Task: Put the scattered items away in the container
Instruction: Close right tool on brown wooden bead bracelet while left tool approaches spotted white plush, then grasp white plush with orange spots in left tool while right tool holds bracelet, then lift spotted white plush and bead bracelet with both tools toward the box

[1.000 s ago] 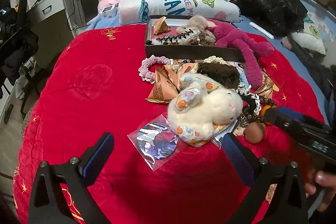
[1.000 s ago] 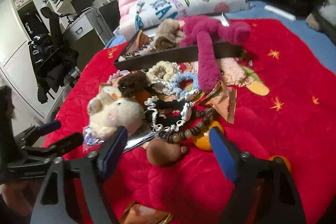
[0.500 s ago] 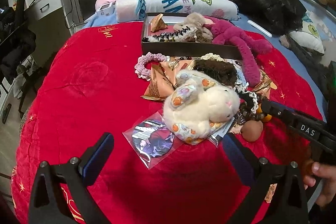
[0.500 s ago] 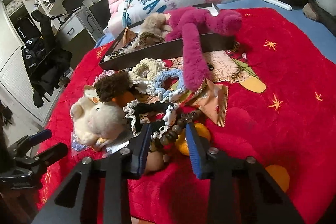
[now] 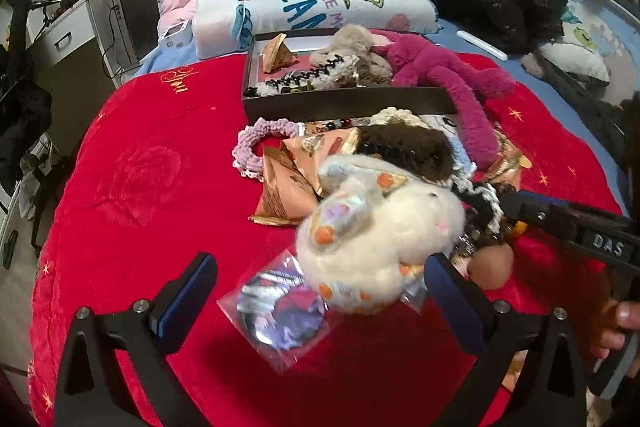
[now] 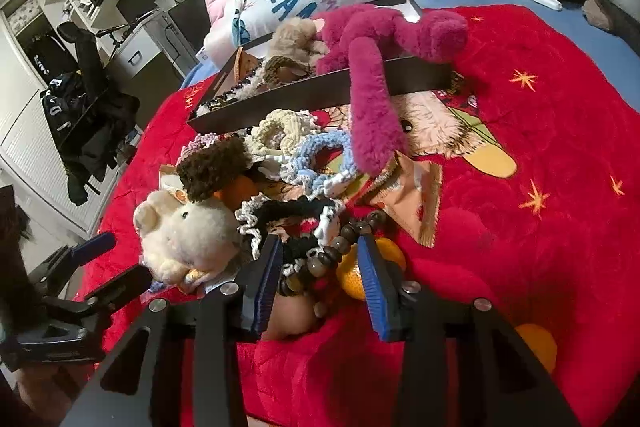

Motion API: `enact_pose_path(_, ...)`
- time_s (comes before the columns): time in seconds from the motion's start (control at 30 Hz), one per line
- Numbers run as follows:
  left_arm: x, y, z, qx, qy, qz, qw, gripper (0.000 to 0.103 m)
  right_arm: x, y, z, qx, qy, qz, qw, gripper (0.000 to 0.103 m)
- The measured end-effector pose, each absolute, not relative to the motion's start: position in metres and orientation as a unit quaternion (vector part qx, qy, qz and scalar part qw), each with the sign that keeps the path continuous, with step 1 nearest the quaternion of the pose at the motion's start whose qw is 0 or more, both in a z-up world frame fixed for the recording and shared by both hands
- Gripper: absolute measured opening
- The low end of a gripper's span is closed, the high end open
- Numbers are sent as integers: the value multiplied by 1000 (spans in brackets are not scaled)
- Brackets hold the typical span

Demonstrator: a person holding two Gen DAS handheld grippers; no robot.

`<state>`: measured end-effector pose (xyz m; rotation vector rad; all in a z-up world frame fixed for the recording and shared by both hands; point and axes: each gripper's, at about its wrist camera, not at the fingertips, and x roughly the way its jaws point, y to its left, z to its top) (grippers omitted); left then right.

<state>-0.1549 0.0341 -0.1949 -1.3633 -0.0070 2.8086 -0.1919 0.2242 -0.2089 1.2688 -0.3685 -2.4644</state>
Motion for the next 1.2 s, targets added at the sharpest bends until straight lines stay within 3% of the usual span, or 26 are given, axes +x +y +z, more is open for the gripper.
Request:
enact_pose_path(0.03,-158,33,-196,-437,-7,899,14,103,-193,224,-209,446,-132,-868,174,33)
enact_pose_path(0.07,-161,32,-199,-438,-9,899,16,103,-194,223,-209,447,-130,-868,174,18)
enact_pose_path(0.1,-163,32,-202,-440,-8,898,19,103,-194,223,-211,451,-126,-867,172,12)
enact_pose_path(0.37,-173,32,-239,-475,-21,879,29,103,-194,232,-213,455,-166,-855,183,11)
enact_pose_path(0.73,-165,32,-240,-447,-17,894,25,102,-190,232,-209,452,-181,-852,194,11)
enact_pose_path(0.83,-163,36,-237,-443,-13,896,29,85,-188,230,-208,448,-179,-853,201,11)
enact_pose_path(0.9,-161,40,-234,-443,-10,895,47,62,-187,227,-205,445,-171,-855,204,11)
enact_pose_path(0.93,-160,41,-232,-444,-13,894,56,57,-187,227,-203,444,-171,-855,206,11)
enact_pose_path(1.2,-158,46,-225,-440,-13,896,52,42,-184,230,-191,432,-178,-859,208,11)
